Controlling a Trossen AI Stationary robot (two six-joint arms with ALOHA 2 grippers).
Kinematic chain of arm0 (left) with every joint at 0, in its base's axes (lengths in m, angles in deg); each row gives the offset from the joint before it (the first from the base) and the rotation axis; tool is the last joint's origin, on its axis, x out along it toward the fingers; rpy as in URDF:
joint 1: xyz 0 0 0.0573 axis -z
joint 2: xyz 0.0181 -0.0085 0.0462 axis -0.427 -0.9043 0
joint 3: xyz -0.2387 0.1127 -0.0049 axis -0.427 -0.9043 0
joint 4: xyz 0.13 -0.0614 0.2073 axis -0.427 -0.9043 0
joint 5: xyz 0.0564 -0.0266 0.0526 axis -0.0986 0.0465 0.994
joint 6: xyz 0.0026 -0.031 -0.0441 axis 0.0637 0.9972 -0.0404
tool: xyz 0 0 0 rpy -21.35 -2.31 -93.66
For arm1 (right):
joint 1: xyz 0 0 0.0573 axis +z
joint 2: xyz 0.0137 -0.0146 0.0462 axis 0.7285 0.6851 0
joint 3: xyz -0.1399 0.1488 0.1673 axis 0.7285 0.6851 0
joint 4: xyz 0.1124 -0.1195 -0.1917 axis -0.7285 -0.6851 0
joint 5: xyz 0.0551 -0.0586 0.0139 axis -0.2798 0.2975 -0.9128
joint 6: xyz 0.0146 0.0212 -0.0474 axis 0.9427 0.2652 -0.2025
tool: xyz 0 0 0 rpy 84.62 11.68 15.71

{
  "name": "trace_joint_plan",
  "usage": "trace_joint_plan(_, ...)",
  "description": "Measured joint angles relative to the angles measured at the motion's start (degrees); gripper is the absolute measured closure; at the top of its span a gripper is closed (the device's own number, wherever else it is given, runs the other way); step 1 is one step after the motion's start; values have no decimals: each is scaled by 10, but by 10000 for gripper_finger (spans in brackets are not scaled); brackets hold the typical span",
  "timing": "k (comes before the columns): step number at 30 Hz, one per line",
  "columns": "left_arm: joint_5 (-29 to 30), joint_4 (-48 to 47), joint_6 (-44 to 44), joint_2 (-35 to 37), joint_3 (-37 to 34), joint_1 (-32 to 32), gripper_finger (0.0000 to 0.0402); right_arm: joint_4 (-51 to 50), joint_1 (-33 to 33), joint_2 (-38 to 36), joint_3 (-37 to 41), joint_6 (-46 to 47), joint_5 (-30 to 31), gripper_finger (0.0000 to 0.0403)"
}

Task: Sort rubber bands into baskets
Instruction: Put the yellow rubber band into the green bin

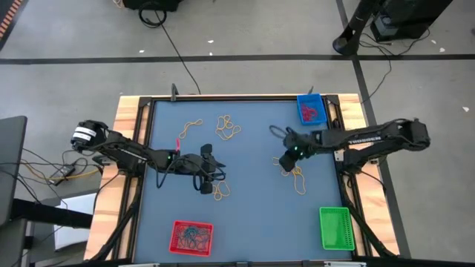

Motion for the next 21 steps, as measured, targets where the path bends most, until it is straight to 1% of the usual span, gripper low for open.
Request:
trace_joint_plan(5,0,0,1,0,0,0,264,16,51,44,0,41,56,309)
trace_joint_plan(10,0,0,3,0,0,0,264,20,69,82,0,53,89,311)
trace_joint_plan(15,0,0,3,0,0,0,264,22,64,119,0,34,91,312)
trace_joint_plan(18,2,2,0,0,0,0,264,24,53,133,-2,14,79,313)
trace_joint_plan(21,2,2,-1,0,0,0,264,25,49,139,-3,0,66,332)
